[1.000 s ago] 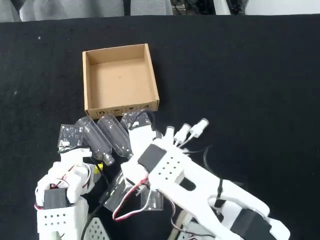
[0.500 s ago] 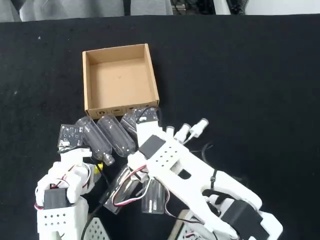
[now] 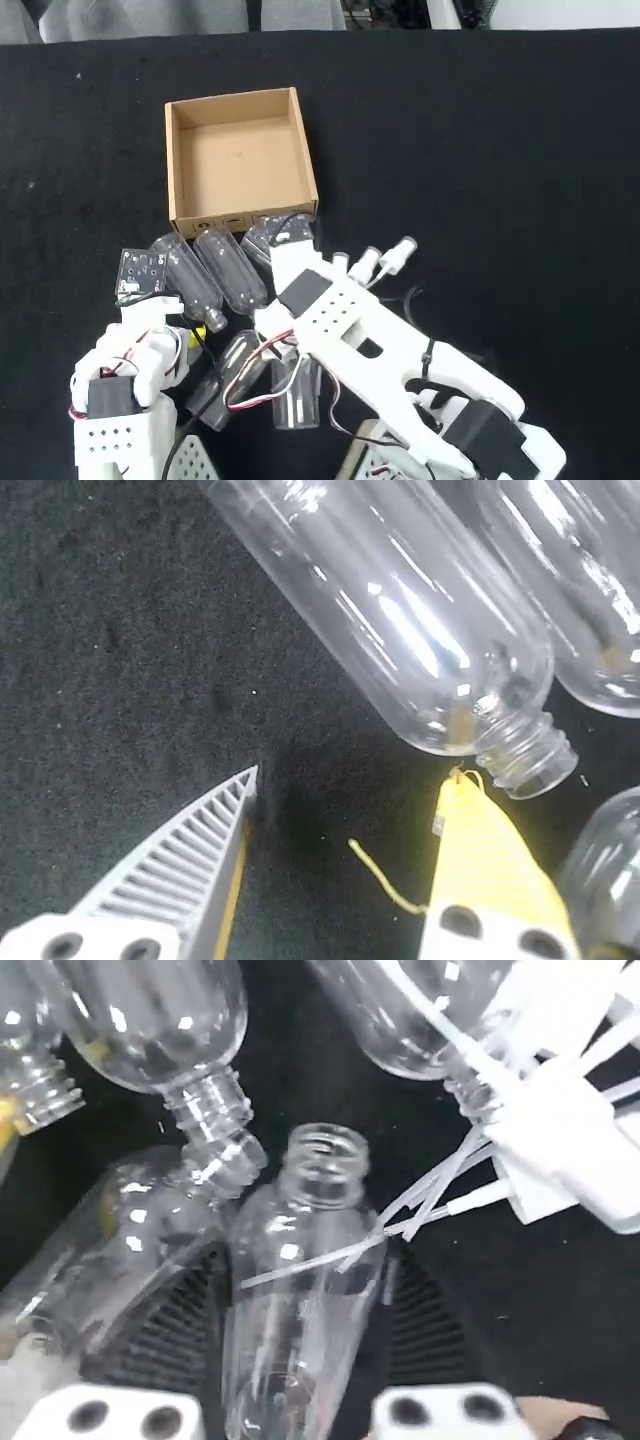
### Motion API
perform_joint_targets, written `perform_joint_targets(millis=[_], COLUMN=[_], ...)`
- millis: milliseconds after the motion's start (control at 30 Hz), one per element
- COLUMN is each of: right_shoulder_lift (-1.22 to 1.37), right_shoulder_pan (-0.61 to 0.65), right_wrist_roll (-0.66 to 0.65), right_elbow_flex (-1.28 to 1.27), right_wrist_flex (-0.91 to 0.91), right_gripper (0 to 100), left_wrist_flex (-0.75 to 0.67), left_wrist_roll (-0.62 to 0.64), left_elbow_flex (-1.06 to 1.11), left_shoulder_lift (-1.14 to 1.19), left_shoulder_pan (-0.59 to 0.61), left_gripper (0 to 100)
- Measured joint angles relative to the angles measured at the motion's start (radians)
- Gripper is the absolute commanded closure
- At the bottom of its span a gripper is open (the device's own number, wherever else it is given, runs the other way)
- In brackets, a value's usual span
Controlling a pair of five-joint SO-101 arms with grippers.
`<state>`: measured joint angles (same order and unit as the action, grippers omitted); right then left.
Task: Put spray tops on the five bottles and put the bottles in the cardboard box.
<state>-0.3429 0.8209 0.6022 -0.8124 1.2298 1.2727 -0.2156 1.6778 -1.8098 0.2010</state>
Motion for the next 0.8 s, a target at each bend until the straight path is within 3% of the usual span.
perform_joint_targets(millis=[300,533,800], right_shoulder_lift=[0.002,0.002,0.002], right_shoulder_pan=[0.002,0.003,-0.038], right_wrist_roll=[-0.092,-0.232,-0.425], right_elbow_flex=[0.020,0.173,0.221], right_wrist_flex=[0.058,0.250,0.301], right_gripper=[98.6,98.6,98.7], left_wrist_flex=[0.000,0.000,0.000], left_wrist_roll=[0.000,0.000,0.000], left_elbow_flex=[0.000,0.000,0.000], left_shoulder_lift=[0.000,0.000,0.000], left_shoulder_pan=[0.000,0.000,0.000], left_gripper=[73,73,73])
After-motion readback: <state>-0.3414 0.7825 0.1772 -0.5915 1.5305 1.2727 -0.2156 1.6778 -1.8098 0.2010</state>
